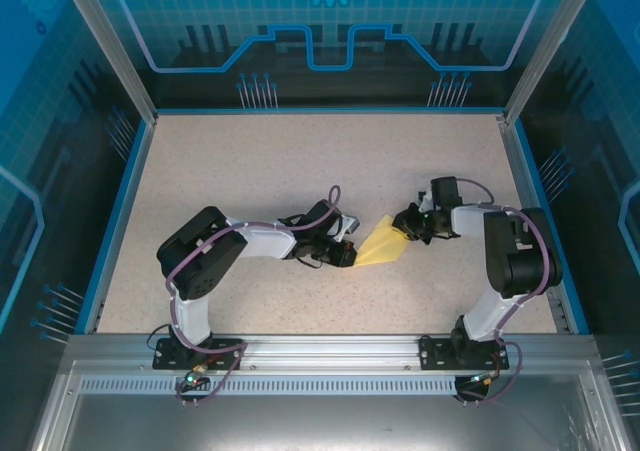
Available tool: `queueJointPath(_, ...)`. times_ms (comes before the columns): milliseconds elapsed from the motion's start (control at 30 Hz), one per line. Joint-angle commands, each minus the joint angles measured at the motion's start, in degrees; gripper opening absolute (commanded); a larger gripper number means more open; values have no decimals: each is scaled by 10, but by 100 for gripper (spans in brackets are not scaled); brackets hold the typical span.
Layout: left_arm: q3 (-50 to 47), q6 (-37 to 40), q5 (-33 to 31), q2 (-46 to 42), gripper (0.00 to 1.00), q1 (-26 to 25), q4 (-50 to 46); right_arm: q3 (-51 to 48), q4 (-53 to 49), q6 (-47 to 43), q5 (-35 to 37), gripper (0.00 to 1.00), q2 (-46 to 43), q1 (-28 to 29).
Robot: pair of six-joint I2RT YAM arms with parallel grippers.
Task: Fold a paper plane with a square sheet of paper (pick it up from the middle)
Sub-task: Fourth fold the wing at the center of the table.
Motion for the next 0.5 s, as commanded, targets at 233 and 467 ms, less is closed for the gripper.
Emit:
queueJointPath(233,-36,19,-20,9,4,7,-107,-56,107,98,-11,16,13,-45)
queueJointPath(467,-32,19,-19,8,4,7,-115,-105,162,156,15,17,-17,-73)
